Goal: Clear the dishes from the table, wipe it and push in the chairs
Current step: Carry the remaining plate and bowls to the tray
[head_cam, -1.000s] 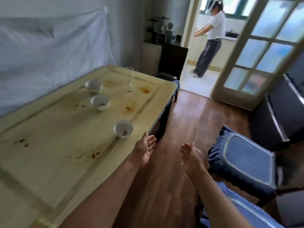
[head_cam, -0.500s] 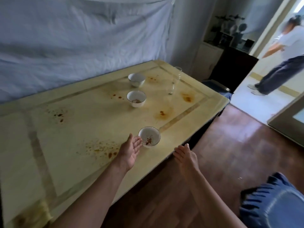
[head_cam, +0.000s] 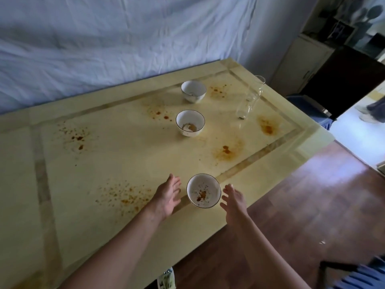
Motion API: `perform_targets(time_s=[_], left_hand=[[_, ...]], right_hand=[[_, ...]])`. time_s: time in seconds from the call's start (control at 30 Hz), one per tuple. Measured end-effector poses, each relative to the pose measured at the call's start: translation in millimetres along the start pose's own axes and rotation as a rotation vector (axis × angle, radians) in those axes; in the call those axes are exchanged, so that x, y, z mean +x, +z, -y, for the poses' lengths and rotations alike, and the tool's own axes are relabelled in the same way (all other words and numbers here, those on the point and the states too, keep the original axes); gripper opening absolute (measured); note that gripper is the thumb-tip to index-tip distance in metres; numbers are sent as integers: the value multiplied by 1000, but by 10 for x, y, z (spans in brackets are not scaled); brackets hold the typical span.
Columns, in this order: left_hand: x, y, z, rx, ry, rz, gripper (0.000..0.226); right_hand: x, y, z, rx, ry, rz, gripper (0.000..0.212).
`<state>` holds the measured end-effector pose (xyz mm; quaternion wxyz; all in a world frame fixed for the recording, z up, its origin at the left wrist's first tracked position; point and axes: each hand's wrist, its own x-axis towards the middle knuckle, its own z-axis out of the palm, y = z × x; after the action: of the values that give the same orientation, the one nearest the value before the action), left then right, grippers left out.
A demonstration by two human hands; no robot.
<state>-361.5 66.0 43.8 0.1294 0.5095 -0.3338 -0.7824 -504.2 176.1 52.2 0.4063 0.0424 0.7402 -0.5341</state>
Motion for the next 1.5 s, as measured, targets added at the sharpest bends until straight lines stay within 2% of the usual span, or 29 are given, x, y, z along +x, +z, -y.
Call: perform_targets(time_s=[0.17, 0.33, 0.43, 0.53, 0.67, 0.9, 1.07, 1.3, 1.5], left_hand=[[216, 53, -23, -8, -123, 92, 60], [321, 106, -58, 30, -164, 90, 57], [288, 130, -212, 62, -140, 61, 41], [290, 133, -453, 112, -52, 2, 27], [420, 142, -837, 193, 99, -101, 37], [935, 290, -1738, 158, 280, -256, 45], [1486, 349, -2079, 238, 308, -375, 48], [1992, 409, -2085, 495, 289, -565, 47], [2091, 428, -2053, 749, 310, -680, 28]], right_hand=[[176, 140, 33, -85, 71, 61, 28], [225, 220, 40, -167, 35, 33, 46], [252, 281, 136, -194, -10, 13, 48], [258, 394, 329, -201, -66, 51, 44], [372, 605, 727, -194, -152, 110, 42], [1038, 1164, 1630, -238, -331, 179, 31], [1622, 1553, 1932, -370, -363, 153, 35], [2168, 1761, 1949, -549, -351, 117, 39], [2245, 1804, 1938, -704, -417, 46, 27]])
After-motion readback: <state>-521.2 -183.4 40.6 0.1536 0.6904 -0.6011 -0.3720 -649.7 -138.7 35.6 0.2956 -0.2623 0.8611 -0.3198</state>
